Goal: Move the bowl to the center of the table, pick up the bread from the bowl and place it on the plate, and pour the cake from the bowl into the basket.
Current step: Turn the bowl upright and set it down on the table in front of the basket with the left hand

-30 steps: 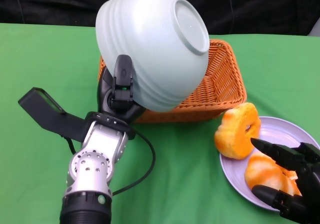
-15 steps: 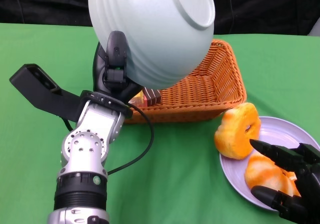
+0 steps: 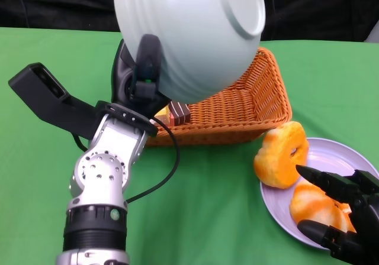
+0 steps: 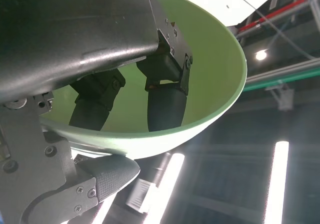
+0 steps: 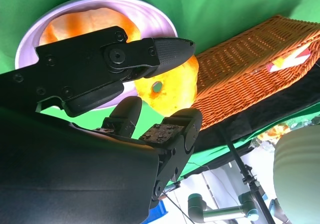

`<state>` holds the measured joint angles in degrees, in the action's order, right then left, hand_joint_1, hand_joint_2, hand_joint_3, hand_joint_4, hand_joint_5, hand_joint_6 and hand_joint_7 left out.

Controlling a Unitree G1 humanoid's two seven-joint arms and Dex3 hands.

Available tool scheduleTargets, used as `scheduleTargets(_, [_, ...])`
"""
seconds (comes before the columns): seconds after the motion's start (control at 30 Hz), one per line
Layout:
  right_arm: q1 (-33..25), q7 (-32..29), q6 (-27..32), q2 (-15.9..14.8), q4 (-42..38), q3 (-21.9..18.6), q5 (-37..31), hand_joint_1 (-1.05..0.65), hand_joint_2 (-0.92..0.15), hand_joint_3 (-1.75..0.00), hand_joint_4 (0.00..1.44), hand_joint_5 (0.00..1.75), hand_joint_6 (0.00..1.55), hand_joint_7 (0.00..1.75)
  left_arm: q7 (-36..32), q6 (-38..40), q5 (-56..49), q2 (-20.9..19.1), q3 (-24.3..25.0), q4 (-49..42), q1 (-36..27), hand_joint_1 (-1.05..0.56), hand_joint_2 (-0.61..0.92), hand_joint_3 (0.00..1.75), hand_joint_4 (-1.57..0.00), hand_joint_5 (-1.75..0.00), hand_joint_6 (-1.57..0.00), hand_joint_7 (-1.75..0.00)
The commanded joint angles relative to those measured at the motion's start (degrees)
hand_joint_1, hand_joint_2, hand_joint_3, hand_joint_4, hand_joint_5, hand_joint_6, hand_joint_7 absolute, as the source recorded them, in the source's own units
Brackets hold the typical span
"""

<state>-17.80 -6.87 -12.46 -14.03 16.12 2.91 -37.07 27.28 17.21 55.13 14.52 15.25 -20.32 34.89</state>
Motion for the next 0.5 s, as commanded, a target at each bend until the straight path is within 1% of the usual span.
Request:
scheduleTargets(0.03, [0.11, -0.48, -0.47, -0.74, 0.01, -0.29, 0.61, -0.55, -0.92, -0.24, 0.32, 0.88, 0.56, 0.06, -0.36, -1.28, -3.03, -0.28, -0.93, 3.03, -1.71, -0.29, 0.30, 1.62, -1.10, -1.75, -0.88, -1.75])
scheduleTargets(0.1, [0.12, -0.44, -0.43, -0.72, 0.02, -0.29, 0.65, -0.55, -0.92, -0.24, 0.32, 0.88, 0.56, 0.06, -0.46, -1.27, -3.87, -0.27, -0.94, 3.59, -2.01, -0.28, 0.31, 1.61, -1.10, -1.75, -0.88, -1.75])
scheduleTargets(0.13, [0.13, -0.40, -0.33, -0.76, 0.06, -0.30, 0.53, -0.55, -0.92, -0.24, 0.32, 0.88, 0.56, 0.06, 0.17, -1.89, -5.40, -1.01, -1.49, 4.43, -2.73, -0.27, 0.31, 1.62, -1.10, -1.75, -0.88, -1.75])
scheduleTargets(0.23, [0.13, -0.28, -0.21, -0.88, 0.10, -0.41, 0.49, -0.55, -0.92, -0.25, 0.31, 0.87, 0.56, 0.06, 0.22, -3.30, -9.58, -2.76, -3.00, 7.61, -4.92, -0.22, 0.27, 1.70, -1.10, -1.75, -0.89, -1.75])
scheduleTargets(0.33, [0.17, -0.16, -0.34, -0.95, 0.04, -0.51, 0.81, -0.55, -0.92, -0.25, 0.31, 0.87, 0.56, 0.06, 0.85, -3.92, -11.51, -3.73, -3.69, 9.55, -6.17, -0.18, 0.24, 1.74, -1.10, -1.75, -0.90, -1.75])
scheduleTargets(0.4, [0.09, -0.01, -0.07, -0.91, 0.34, -0.45, 0.62, -0.55, -0.92, -0.25, 0.31, 0.87, 0.56, 0.06, 2.05, -5.11, -14.05, -5.51, -4.93, 11.34, -7.55, -0.17, 0.24, 1.74, -1.10, -1.75, -0.90, -1.75])
scheduleTargets(0.5, [0.07, -0.12, -0.02, -0.76, 0.42, -0.31, 0.45, -0.55, -0.92, -0.25, 0.31, 0.87, 0.55, 0.05, 3.14, -8.01, -19.46, -8.66, -7.49, 15.13, -10.41, -0.15, 0.25, 1.70, -1.10, -1.75, -0.90, -1.75])
